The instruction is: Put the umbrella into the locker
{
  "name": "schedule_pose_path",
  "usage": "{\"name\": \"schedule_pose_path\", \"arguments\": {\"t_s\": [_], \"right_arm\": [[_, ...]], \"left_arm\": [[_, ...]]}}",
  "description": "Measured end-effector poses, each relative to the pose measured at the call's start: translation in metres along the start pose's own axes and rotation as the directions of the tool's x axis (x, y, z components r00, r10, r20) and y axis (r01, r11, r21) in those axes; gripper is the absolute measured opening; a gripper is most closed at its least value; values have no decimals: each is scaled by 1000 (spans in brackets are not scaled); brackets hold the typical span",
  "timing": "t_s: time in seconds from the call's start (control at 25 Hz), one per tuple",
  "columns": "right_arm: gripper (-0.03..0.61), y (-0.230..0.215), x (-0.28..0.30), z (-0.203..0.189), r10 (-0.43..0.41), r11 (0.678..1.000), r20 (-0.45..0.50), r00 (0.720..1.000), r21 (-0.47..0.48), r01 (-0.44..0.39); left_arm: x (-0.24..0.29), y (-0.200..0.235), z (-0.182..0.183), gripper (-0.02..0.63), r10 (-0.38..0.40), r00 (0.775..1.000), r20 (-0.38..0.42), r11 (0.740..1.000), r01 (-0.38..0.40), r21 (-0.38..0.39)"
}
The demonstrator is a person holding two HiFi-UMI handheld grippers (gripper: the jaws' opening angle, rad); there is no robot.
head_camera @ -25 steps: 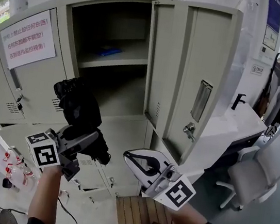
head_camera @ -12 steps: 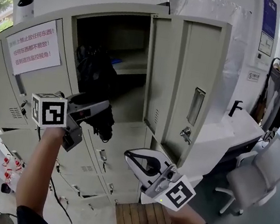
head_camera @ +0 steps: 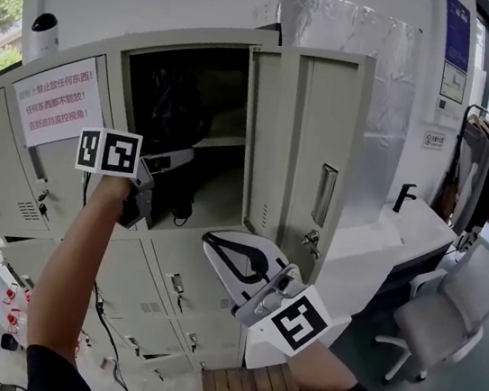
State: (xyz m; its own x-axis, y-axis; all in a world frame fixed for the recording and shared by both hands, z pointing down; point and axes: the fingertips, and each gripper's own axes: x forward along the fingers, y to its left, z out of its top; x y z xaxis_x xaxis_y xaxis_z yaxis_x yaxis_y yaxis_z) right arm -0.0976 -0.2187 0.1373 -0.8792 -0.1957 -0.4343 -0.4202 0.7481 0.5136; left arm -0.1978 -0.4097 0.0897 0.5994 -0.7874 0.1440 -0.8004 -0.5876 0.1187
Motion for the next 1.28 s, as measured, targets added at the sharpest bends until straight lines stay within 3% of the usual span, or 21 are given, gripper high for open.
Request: {"name": "schedule_pose_path", "arguments": {"t_s": [0.08,0.36,0.96,1.28], "right_arm": [[12,-7,12,5,-6,1000,-27,1000,-3,6],[12,-5,26,40,24,998,29,999,-54,-22],[12,-15,-2,39,-12,996,-4,1000,-86,12],[12,-8,-4,40,2,995,-10,1000,-104,-3]], "left_arm": [[4,1,8,278,1,1000,-4,1000,-1,-7],[23,17,29,279,20,998,-65,994,-27,-108],[57,55,60,279,145,981,-126,969,-167,-184],[63,71,74,281,182,978,-103,956,-201,-214]]}}
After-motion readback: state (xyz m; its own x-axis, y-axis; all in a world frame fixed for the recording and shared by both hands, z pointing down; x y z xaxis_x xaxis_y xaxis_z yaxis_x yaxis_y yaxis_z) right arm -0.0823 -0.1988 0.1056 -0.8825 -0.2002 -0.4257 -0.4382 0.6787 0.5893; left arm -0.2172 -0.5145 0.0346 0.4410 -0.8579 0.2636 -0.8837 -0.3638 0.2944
